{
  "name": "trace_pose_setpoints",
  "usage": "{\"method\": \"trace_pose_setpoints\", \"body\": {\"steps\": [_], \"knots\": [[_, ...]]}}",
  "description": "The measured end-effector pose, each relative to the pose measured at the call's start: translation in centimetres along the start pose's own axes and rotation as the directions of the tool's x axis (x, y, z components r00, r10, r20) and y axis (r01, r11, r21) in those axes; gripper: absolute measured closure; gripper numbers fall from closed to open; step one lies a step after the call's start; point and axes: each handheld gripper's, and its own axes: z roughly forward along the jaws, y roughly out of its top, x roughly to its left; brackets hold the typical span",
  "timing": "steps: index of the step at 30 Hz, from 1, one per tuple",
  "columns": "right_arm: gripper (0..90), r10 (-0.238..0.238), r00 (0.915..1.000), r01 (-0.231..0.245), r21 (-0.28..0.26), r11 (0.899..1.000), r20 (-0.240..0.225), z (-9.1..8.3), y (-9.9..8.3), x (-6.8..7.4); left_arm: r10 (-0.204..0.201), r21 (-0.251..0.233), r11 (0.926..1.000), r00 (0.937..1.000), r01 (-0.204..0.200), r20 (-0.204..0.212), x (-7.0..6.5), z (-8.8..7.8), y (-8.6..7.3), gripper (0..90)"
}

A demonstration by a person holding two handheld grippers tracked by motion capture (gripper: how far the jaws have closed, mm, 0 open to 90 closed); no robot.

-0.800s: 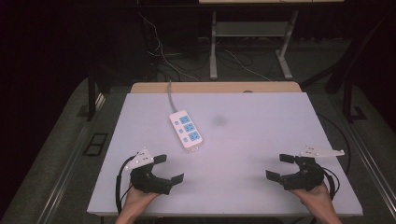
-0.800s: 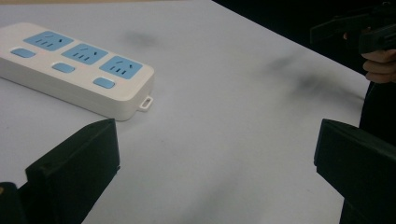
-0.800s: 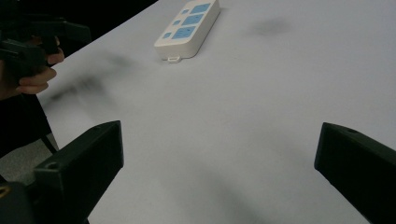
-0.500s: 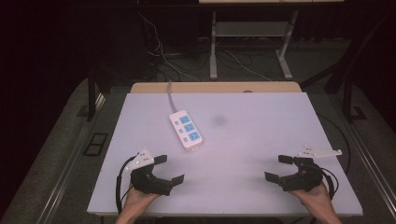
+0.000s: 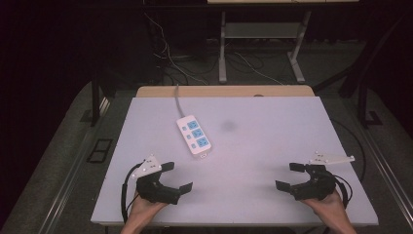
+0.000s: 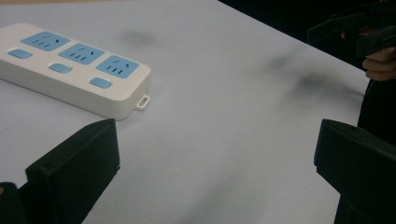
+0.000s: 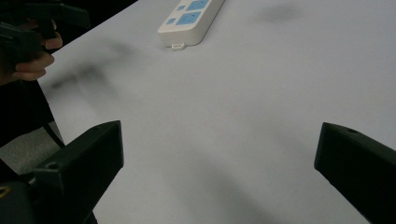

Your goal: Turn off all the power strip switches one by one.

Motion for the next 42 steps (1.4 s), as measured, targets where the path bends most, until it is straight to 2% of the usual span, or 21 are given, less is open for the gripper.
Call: {"method": "trace_pose_setpoints", "body": {"steps": [13,17,31,42], "knots": [[1.1,0.002,1.0,-0.001,0.013,1.0,-0.008,0.1,0.0,0.0,-0.001,0.019,0.9998,1.0,0.001,-0.005,0.2,-0.1,1.1,0.0],[1.1,-0.002,0.9999,0.002,0.021,1.0,-0.01,0.2,0.0,0.0,-0.006,0.033,0.9994,1.0,0.006,0.004,0.3,0.0,1.6,0.0],[1.1,0.001,0.9999,-0.001,0.021,1.0,-0.014,0.2,-0.1,-0.2,-0.009,0.053,0.9986,0.9999,0.008,0.014,1.6,0.3,3.6,0.0],[1.1,0.002,0.9999,-0.001,0.024,1.0,-0.016,0.2,-0.1,-0.2,0.01,0.085,0.9963,0.9996,-0.013,0.028,2.3,0.9,5.2,0.0]]}}
